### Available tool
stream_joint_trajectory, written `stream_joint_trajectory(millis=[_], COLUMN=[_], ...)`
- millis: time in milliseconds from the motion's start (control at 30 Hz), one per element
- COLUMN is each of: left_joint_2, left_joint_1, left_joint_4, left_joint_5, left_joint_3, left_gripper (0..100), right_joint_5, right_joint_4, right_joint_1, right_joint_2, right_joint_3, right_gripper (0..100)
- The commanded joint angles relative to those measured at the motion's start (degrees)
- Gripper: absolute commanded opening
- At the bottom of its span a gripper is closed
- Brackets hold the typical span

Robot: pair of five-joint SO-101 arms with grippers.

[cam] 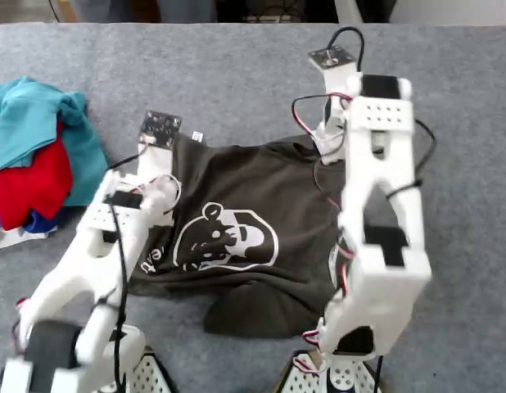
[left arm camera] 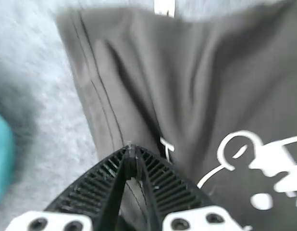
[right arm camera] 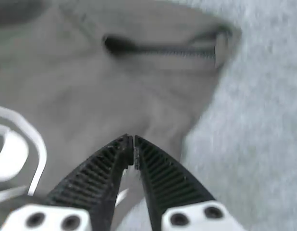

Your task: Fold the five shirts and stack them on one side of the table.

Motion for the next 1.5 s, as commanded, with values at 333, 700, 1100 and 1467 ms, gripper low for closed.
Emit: stream_joint_trajectory(millis=[333, 700, 1100, 1467], left_joint_2=[4.4, 4.4, 4.4, 4.4], left_joint_1=[-0.3, -0.7, -0.8, -0.9], left_joint_4=[-2.7, -2.7, -2.7, -2.7], left_joint_5=[-1.9, -0.2, -0.1, -0.1], left_joint_3=[-0.4, -0.5, -0.4, -0.3], left_gripper=[3, 3, 3, 3], right_joint_5=[-5.8, -5.8, -11.8, -5.5], right_joint_4=[-13.0, -28.7, -11.5, 13.8], right_joint_1=[-2.5, -2.5, 0.2, -0.8], right_joint_2=[28.6, 51.9, 42.0, 28.9], right_joint_3=[-29.2, -63.2, -74.5, -68.5], right_gripper=[1.5, 1.5, 1.5, 1.5])
